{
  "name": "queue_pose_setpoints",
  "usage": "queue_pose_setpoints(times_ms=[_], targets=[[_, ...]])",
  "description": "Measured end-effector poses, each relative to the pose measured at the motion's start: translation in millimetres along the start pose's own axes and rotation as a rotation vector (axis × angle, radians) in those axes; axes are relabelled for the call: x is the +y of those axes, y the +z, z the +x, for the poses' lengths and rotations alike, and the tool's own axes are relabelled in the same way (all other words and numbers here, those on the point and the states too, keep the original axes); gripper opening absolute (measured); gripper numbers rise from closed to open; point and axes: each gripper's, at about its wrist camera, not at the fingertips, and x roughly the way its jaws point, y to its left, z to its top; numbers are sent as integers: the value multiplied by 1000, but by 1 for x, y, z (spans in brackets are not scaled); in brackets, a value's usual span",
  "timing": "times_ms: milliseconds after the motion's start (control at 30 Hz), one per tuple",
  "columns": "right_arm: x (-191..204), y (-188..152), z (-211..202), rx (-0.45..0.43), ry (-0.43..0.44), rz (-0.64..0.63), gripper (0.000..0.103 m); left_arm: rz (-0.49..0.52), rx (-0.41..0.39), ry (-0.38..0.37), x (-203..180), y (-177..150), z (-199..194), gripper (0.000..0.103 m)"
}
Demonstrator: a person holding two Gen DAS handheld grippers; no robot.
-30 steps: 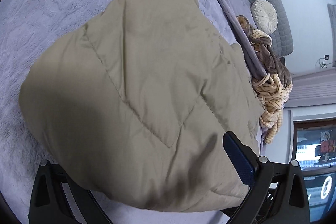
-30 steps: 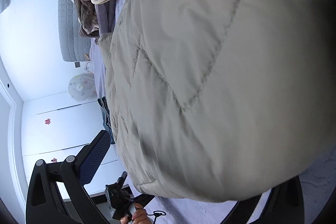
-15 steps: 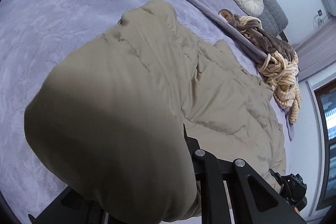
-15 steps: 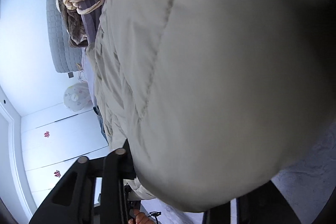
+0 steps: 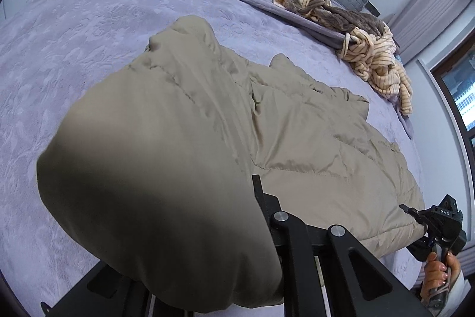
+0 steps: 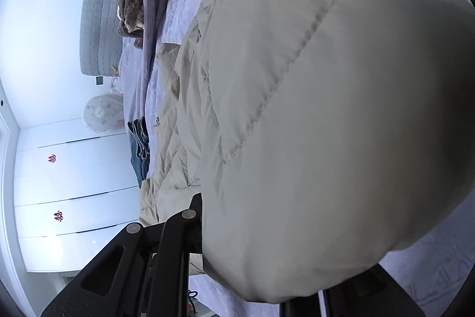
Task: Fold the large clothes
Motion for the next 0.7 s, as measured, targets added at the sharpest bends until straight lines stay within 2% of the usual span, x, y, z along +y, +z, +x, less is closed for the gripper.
queue_pose_setpoints(times_ms=[300, 433, 533, 567, 600, 700], targets=[[-34, -78, -36, -27, -55, 48, 19, 41, 122, -48, 28, -71, -29, 16], [-50, -104, -44, -28, -80, 78, 19, 33, 180, -25, 39, -94, -32, 17], [-58, -109, -41, -19, -110, 106, 24, -9, 206, 50, 51, -105, -36, 37], [-59, -109, -41, -15, -123, 113, 30, -21, 208, 77, 56, -108, -39, 48], [-56, -105, -38, -10, -133, 116, 34, -30, 204, 101, 60, -110, -44, 51], [-56, -103, -44, 13, -183, 86, 42, -64, 186, 152, 78, -115, -64, 51]])
